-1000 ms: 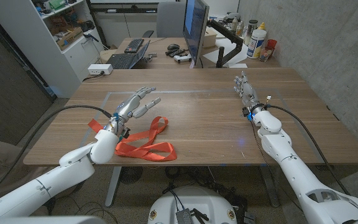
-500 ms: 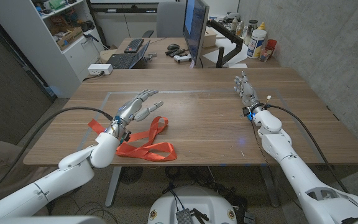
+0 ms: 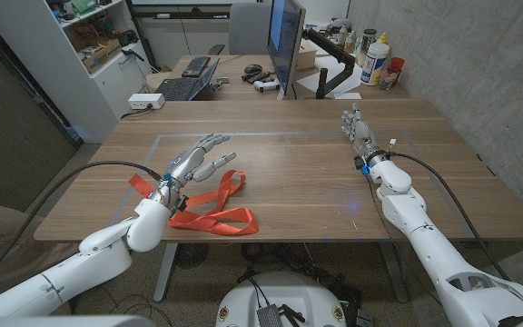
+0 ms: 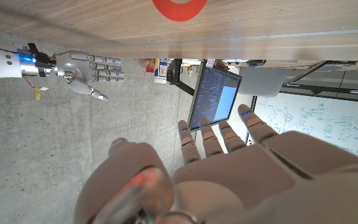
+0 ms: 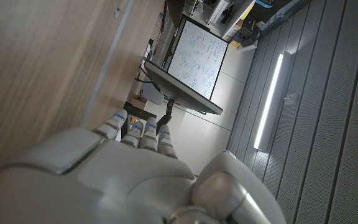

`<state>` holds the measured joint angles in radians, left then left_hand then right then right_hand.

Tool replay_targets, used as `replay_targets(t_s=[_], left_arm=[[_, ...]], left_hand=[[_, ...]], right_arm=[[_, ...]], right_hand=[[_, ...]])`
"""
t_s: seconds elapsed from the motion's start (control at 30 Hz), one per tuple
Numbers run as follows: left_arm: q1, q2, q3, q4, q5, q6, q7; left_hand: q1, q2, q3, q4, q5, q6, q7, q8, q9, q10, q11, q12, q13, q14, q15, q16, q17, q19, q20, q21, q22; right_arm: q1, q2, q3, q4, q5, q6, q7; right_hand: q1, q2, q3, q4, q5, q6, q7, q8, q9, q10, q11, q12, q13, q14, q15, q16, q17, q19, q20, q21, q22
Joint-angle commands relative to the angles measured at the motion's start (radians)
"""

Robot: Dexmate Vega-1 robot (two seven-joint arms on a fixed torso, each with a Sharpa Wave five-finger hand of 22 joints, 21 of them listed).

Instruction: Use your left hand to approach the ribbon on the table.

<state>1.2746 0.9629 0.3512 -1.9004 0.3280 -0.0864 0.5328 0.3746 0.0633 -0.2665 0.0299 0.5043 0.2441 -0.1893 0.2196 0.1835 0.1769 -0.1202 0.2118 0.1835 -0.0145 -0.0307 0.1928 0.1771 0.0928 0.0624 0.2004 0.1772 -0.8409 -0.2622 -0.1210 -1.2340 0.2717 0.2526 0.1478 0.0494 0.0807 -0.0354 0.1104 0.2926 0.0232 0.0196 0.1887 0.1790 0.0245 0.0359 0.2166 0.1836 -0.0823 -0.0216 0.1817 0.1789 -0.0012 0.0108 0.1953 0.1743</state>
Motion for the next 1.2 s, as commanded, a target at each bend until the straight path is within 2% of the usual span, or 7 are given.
replay_targets(t_s=[0.03, 0.83, 1.2], left_arm=[[0.043, -0.001, -0.022, 0.033, 0.021, -0.081, 0.065], [0.075, 0.003, -0.024, 0.024, 0.034, -0.048, 0.029], [0.118, 0.017, -0.029, -0.009, 0.028, -0.018, 0.016]], left_hand=[[0.017, 0.000, -0.003, -0.010, 0.008, 0.029, -0.003, 0.010, 0.003, 0.022, -0.003, 0.008, 0.003, 0.015, -0.056, 0.004, 0.001, 0.016, -0.003, 0.007, 0.000], [0.023, -0.003, -0.005, -0.013, 0.014, 0.037, 0.001, 0.005, 0.002, 0.021, -0.002, 0.002, 0.003, 0.010, -0.056, -0.001, 0.002, 0.015, -0.004, 0.003, 0.001], [0.027, -0.004, -0.006, -0.016, 0.018, 0.023, 0.001, -0.004, 0.002, 0.011, -0.001, -0.003, 0.003, 0.006, -0.057, -0.003, 0.002, 0.009, -0.006, -0.001, 0.001]], right_arm=[[-0.005, 0.000, -0.002, -0.005, 0.000, -0.002, 0.000], [-0.004, 0.002, -0.003, 0.010, -0.004, 0.007, -0.004], [0.000, -0.001, -0.004, 0.011, -0.007, 0.006, -0.012]], right_hand=[[0.004, 0.040, 0.006, 0.000, 0.004, 0.008, 0.001, 0.006, 0.006, -0.003, 0.005, -0.003, 0.004, -0.008, 0.002, 0.001, 0.002, -0.004, 0.002, -0.001, 0.006], [0.004, 0.039, 0.007, 0.000, 0.003, 0.008, 0.000, 0.004, 0.006, 0.000, 0.002, -0.001, 0.004, -0.009, 0.002, 0.001, 0.002, -0.005, 0.002, 0.000, 0.006], [0.004, 0.039, 0.008, 0.000, 0.003, -0.004, 0.001, -0.001, 0.006, -0.010, 0.002, -0.005, 0.004, -0.010, 0.002, 0.001, 0.002, -0.006, 0.002, 0.000, 0.006]])
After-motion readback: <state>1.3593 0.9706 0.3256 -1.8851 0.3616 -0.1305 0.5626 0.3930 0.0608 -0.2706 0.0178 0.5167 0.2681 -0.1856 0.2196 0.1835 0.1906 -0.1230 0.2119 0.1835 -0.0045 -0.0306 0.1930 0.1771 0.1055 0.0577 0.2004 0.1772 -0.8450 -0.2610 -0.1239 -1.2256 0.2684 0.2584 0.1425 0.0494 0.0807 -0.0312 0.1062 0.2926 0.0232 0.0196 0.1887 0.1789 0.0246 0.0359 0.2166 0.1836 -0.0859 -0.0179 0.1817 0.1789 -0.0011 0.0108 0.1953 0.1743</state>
